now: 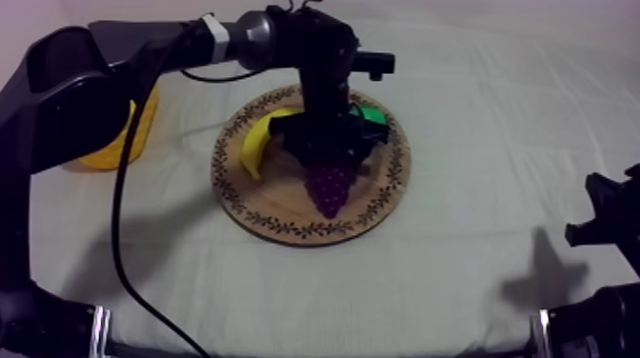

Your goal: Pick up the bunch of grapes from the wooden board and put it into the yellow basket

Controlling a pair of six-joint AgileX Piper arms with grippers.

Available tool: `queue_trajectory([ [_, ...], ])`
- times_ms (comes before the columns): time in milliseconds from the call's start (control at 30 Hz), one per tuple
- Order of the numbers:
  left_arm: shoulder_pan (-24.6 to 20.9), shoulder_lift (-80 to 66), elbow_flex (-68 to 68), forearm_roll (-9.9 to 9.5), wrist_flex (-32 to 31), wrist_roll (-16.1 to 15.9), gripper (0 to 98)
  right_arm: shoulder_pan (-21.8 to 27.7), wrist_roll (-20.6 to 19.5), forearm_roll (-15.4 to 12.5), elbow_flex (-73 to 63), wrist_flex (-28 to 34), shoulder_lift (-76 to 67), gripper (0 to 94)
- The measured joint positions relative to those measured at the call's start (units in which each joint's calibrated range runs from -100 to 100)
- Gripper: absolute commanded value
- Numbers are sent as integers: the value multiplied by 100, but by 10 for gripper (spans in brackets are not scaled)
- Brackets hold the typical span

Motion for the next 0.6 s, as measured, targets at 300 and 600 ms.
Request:
queue_trajectory([
  [300, 3, -91, 116, -1, 25, -94, 527, 0, 0, 0, 0, 0, 0, 3],
  [600, 7, -698, 485, -8, -21, -225, 524, 0, 0, 0, 0, 0, 0, 3],
])
